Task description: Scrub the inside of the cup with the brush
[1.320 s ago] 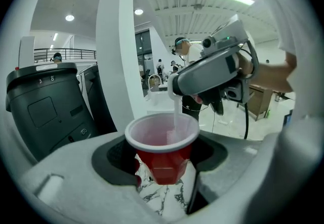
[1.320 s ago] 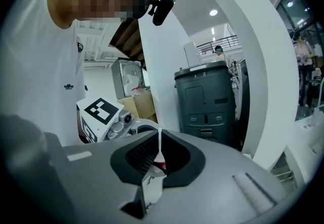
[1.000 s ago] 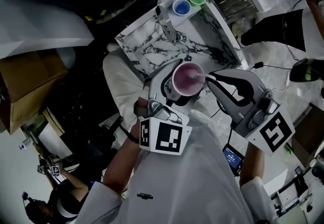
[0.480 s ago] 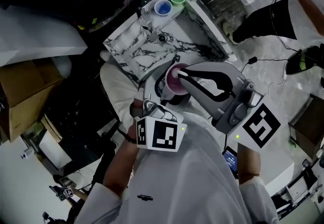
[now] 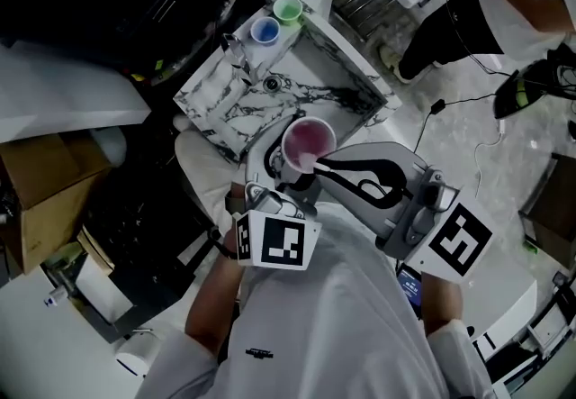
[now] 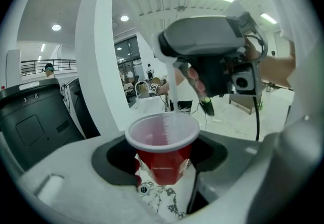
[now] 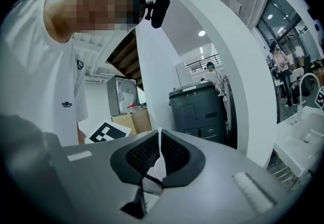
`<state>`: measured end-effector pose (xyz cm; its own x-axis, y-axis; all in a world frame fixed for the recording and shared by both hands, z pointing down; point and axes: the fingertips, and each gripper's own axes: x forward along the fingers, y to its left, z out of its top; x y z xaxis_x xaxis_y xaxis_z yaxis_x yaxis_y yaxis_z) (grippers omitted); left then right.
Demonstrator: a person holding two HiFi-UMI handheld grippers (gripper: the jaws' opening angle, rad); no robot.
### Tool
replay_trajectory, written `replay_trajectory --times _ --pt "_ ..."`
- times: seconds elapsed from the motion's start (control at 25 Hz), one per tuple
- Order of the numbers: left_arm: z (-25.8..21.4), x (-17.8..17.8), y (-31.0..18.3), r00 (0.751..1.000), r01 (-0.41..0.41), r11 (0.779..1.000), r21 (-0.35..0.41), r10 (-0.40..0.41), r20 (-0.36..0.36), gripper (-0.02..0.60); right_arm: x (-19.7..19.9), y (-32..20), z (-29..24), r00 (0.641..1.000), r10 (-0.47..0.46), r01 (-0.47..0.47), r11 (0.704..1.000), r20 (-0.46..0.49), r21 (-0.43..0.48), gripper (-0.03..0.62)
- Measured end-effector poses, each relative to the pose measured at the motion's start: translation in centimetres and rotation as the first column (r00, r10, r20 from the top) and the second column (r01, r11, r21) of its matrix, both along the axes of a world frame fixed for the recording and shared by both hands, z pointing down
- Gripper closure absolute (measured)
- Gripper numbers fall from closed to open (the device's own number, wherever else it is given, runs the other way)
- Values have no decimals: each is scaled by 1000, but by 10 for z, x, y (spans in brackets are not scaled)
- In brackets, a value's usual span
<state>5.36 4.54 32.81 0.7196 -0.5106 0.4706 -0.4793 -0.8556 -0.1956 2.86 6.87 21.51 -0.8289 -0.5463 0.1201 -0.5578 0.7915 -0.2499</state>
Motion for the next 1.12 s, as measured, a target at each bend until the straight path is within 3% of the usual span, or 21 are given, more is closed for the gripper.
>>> replay_trajectory --times 0.24,0.64,1.12 --pt "0 8 1 1000 -6 1000 -3 6 -1 284 32 4 10 998 49 -50 998 -26 -28 572" --pt "-2 19 5 1000 -30 1000 1 30 4 285 58 -17 13 992 112 -112 994 -56 8 572" --pt "3 27 14 997 -71 997 7 71 25 285 31 -27 -11 998 61 -62 995 14 74 574"
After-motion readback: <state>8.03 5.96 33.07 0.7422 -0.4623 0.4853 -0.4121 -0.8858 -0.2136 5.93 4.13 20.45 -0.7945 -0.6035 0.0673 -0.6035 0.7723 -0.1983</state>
